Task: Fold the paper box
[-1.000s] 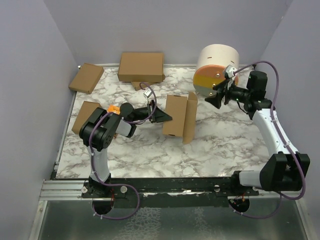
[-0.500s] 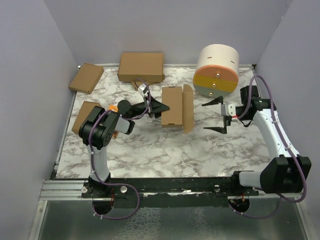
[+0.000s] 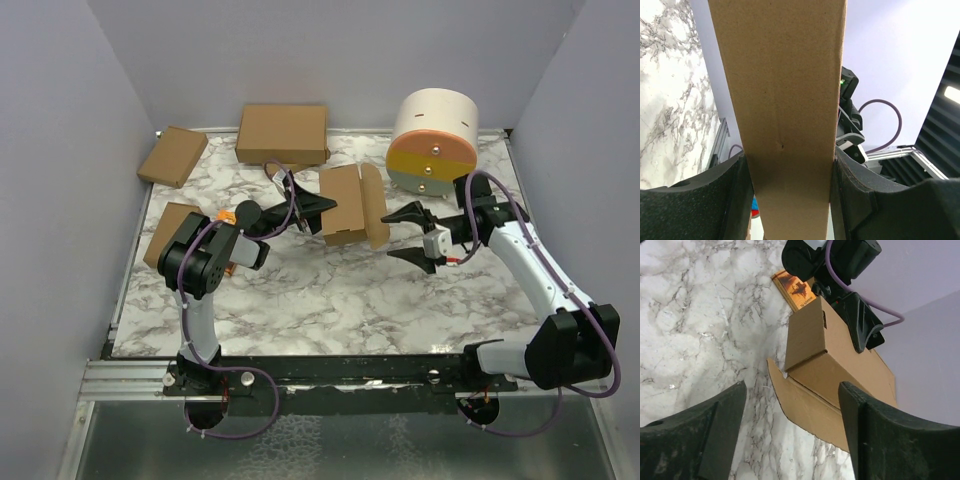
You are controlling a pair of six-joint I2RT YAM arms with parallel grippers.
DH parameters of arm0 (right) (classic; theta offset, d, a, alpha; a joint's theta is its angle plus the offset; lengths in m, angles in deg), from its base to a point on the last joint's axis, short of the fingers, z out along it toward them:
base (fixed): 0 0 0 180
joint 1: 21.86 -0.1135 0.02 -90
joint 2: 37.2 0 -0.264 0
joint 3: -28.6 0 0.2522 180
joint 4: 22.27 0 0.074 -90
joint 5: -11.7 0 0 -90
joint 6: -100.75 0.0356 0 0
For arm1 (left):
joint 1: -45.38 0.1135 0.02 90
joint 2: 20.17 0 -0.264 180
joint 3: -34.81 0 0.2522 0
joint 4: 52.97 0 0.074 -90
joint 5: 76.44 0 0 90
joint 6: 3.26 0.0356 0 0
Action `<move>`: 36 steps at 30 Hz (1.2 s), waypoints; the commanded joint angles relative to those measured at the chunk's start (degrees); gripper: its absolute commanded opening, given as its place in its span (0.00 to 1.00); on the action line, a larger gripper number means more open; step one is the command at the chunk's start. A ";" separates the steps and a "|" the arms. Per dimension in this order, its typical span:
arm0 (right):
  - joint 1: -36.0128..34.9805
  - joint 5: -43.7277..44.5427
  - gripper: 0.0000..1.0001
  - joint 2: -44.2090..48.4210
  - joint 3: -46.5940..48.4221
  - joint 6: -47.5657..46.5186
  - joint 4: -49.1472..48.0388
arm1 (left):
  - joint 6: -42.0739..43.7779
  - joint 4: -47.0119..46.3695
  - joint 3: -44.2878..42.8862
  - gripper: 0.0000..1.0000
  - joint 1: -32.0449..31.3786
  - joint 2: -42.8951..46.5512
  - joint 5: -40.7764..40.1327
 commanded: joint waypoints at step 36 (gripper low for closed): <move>-6.02 4.31 0.02 -0.25 1.84 31.33 -12.67 | 5.39 -14.06 -3.03 0.41 0.10 3.79 7.45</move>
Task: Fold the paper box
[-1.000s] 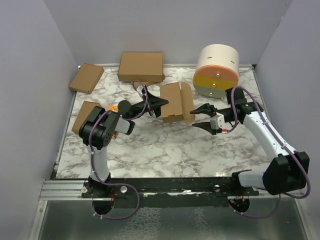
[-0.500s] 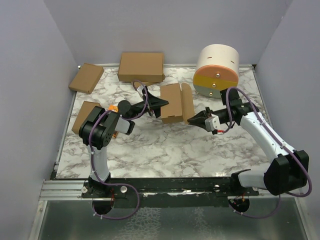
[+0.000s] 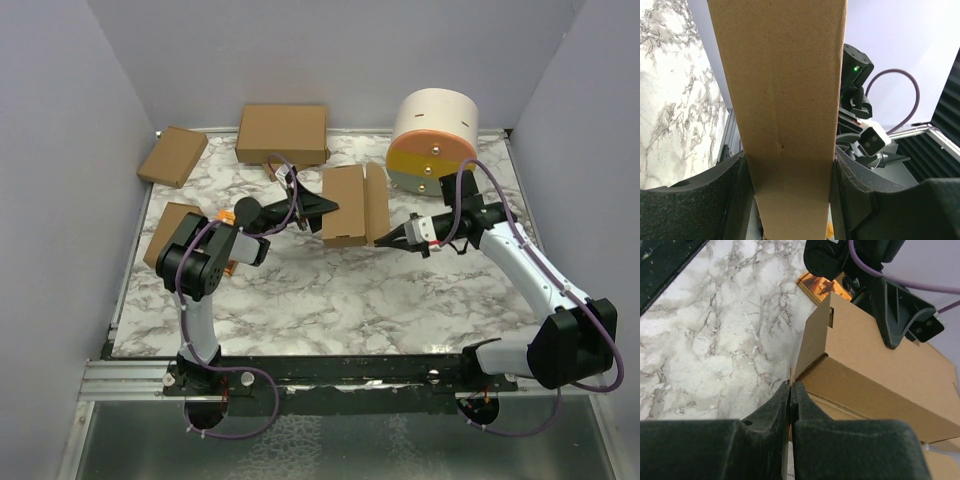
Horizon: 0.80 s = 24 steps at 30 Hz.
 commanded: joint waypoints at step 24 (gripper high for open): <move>-3.37 9.44 0.01 0.74 3.85 27.63 -11.22 | 9.61 -12.21 -0.18 0.40 -0.20 4.32 2.49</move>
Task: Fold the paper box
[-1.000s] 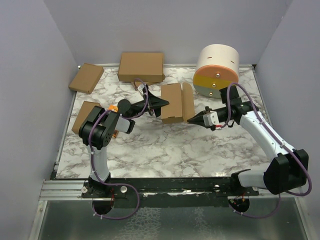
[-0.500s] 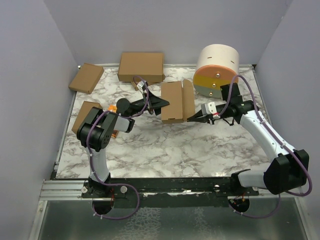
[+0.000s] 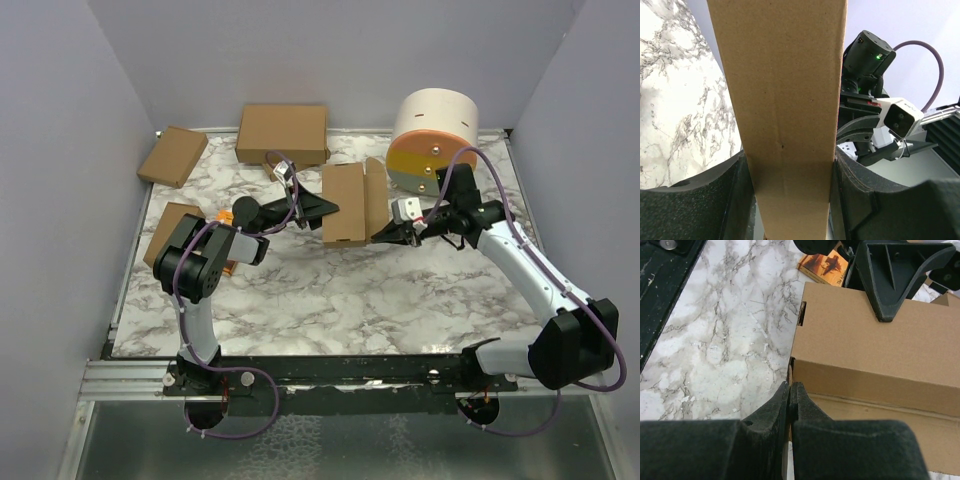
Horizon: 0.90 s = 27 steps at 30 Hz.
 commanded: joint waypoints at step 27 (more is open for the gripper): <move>-6.83 13.91 0.13 -0.40 6.52 9.73 -1.02 | 3.72 -8.78 2.48 0.39 -0.54 1.32 -5.45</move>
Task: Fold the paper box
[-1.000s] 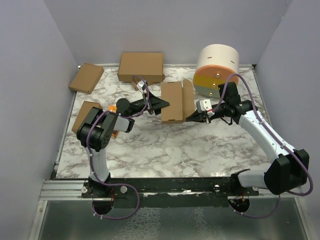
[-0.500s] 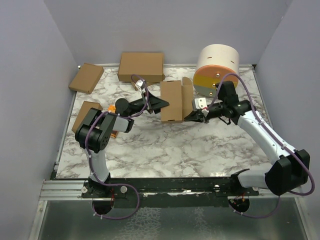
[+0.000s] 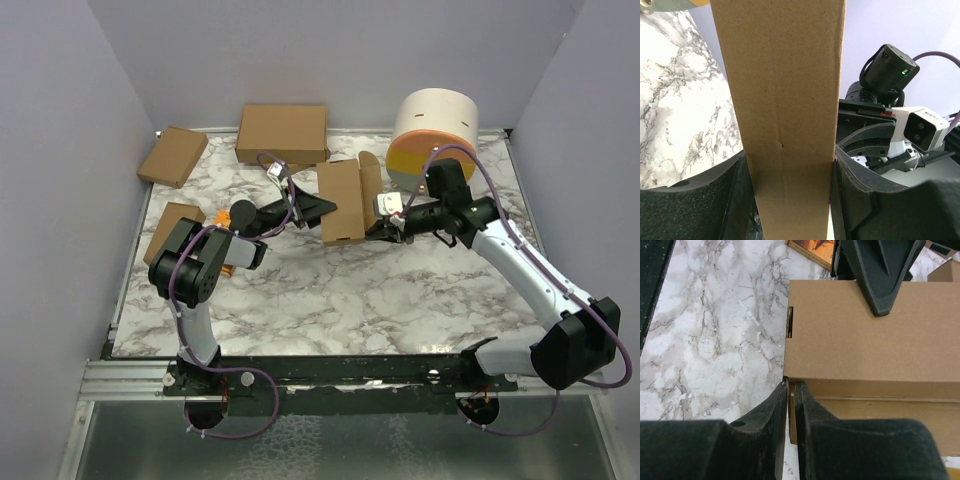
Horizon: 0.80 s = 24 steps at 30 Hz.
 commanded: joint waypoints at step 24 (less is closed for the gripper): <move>8.44 -1.34 0.16 8.59 -0.35 26.00 -11.40 | -3.61 -14.23 -1.11 0.38 0.18 -1.46 1.55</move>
